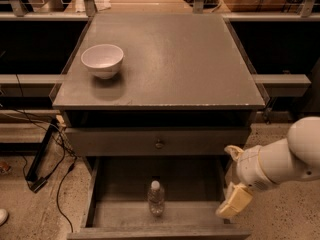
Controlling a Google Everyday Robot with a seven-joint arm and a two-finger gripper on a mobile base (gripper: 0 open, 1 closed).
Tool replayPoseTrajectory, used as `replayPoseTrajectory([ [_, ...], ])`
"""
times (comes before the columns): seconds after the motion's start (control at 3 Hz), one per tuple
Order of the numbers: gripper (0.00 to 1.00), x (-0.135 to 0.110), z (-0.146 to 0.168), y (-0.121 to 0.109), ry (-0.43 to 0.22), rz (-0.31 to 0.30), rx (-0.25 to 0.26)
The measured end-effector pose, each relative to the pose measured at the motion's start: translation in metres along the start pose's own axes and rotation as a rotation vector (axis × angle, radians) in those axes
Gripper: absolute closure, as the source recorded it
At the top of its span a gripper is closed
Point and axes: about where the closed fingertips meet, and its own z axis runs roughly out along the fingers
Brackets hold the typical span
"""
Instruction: Pick water bottle from middle drawer and place on counter
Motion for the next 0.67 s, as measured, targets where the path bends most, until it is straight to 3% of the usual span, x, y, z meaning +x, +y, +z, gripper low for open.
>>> replayPoseTrajectory([
  [0.67, 0.00, 0.036, 0.095, -0.012, -0.057, 0.017, -0.030],
])
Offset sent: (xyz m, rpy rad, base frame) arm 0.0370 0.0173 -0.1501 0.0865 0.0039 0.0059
